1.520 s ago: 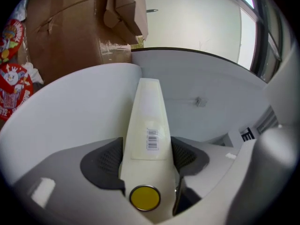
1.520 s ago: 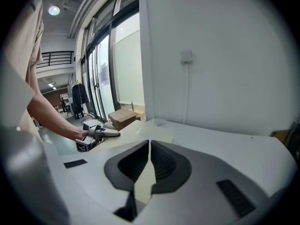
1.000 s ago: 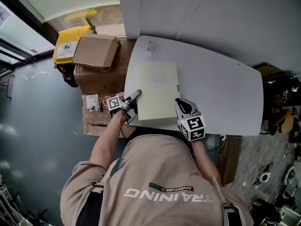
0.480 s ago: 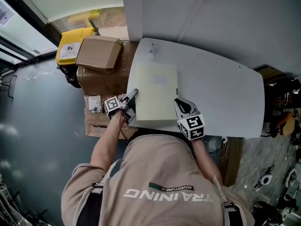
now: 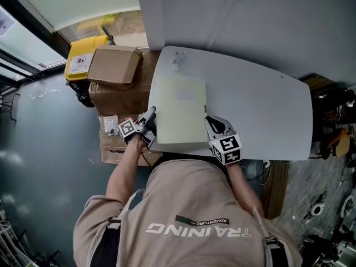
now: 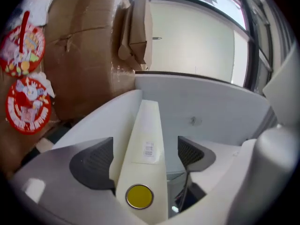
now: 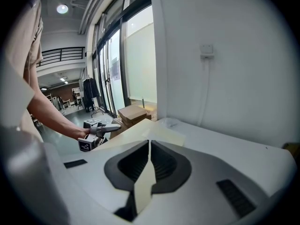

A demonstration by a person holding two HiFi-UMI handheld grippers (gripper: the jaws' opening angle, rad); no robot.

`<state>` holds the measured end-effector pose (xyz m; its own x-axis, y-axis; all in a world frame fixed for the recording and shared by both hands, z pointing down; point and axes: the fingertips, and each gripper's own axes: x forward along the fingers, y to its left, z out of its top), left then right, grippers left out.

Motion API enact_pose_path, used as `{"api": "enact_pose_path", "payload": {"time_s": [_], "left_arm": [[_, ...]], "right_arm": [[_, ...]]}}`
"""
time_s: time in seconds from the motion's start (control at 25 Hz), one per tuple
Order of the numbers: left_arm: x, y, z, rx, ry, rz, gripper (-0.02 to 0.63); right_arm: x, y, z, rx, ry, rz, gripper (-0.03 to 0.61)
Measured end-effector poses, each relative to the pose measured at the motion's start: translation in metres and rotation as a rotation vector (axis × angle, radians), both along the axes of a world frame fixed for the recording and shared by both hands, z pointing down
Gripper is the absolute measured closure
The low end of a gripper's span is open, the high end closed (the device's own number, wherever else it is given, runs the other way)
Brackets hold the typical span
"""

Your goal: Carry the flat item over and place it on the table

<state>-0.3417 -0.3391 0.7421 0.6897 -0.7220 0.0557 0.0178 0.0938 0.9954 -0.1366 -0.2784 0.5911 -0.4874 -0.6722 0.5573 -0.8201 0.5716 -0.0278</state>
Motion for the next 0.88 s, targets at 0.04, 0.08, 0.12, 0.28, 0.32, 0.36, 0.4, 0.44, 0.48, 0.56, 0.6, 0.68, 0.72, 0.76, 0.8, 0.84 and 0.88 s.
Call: {"api": "enact_pose_path", "payload": {"time_s": [0.04, 0.08, 0.12, 0.28, 0.32, 0.36, 0.4, 0.44, 0.48, 0.56, 0.6, 0.68, 0.72, 0.76, 0.8, 0.84, 0.88], "left_arm": [[-0.002, 0.000, 0.004, 0.007, -0.070, 0.009, 0.201], [-0.003, -0.001, 0.008, 0.014, -0.144, 0.024, 0.201], [-0.004, -0.001, 0.011, 0.022, -0.213, 0.040, 0.201], [-0.006, -0.008, -0.002, 0.095, -0.437, 0.067, 0.202], [-0.006, -0.011, -0.007, 0.118, -0.477, 0.070, 0.202], [-0.004, -0.013, -0.011, 0.138, -0.500, 0.077, 0.202], [-0.002, -0.015, -0.015, 0.151, -0.503, 0.087, 0.202], [0.001, -0.016, -0.020, 0.159, -0.497, 0.094, 0.202], [0.002, -0.017, -0.023, 0.163, -0.494, 0.098, 0.202], [0.005, -0.017, -0.032, 0.175, -0.502, 0.105, 0.202], [0.007, -0.017, -0.038, 0.186, -0.507, 0.110, 0.203], [0.012, -0.016, -0.051, 0.217, -0.514, 0.120, 0.204], [0.015, -0.016, -0.058, 0.237, -0.522, 0.123, 0.204], [0.019, -0.016, -0.067, 0.263, -0.535, 0.128, 0.204], [0.023, -0.016, -0.076, 0.295, -0.551, 0.133, 0.207], [0.027, -0.016, -0.086, 0.327, -0.567, 0.139, 0.211], [0.032, -0.015, -0.094, 0.356, -0.584, 0.145, 0.217]], "right_arm": [[0.001, 0.001, 0.001, -0.001, 0.000, 0.002, 0.563], [0.002, 0.001, 0.001, -0.001, -0.001, 0.004, 0.563], [0.004, 0.001, 0.002, -0.001, -0.002, 0.007, 0.563], [0.004, 0.000, 0.002, -0.002, -0.009, 0.006, 0.563], [0.003, 0.001, 0.003, -0.003, -0.011, 0.003, 0.563], [0.003, 0.001, 0.004, -0.005, -0.014, -0.001, 0.563], [0.001, 0.001, 0.004, -0.007, -0.016, -0.005, 0.563], [0.000, 0.002, 0.005, -0.008, -0.017, -0.010, 0.563], [-0.002, 0.002, 0.005, -0.008, -0.019, -0.014, 0.563], [-0.004, 0.001, 0.003, -0.005, -0.023, -0.022, 0.563], [-0.004, 0.000, 0.003, -0.002, -0.024, -0.025, 0.563], [-0.002, 0.000, 0.001, 0.002, -0.027, -0.026, 0.563], [-0.001, -0.001, -0.001, 0.005, -0.029, -0.024, 0.563], [0.001, -0.001, -0.002, 0.008, -0.031, -0.021, 0.563], [0.003, -0.002, -0.004, 0.012, -0.033, -0.018, 0.563], [0.006, -0.002, -0.006, 0.016, -0.036, -0.014, 0.563], [0.009, -0.001, -0.008, 0.020, -0.038, -0.010, 0.563]]}}
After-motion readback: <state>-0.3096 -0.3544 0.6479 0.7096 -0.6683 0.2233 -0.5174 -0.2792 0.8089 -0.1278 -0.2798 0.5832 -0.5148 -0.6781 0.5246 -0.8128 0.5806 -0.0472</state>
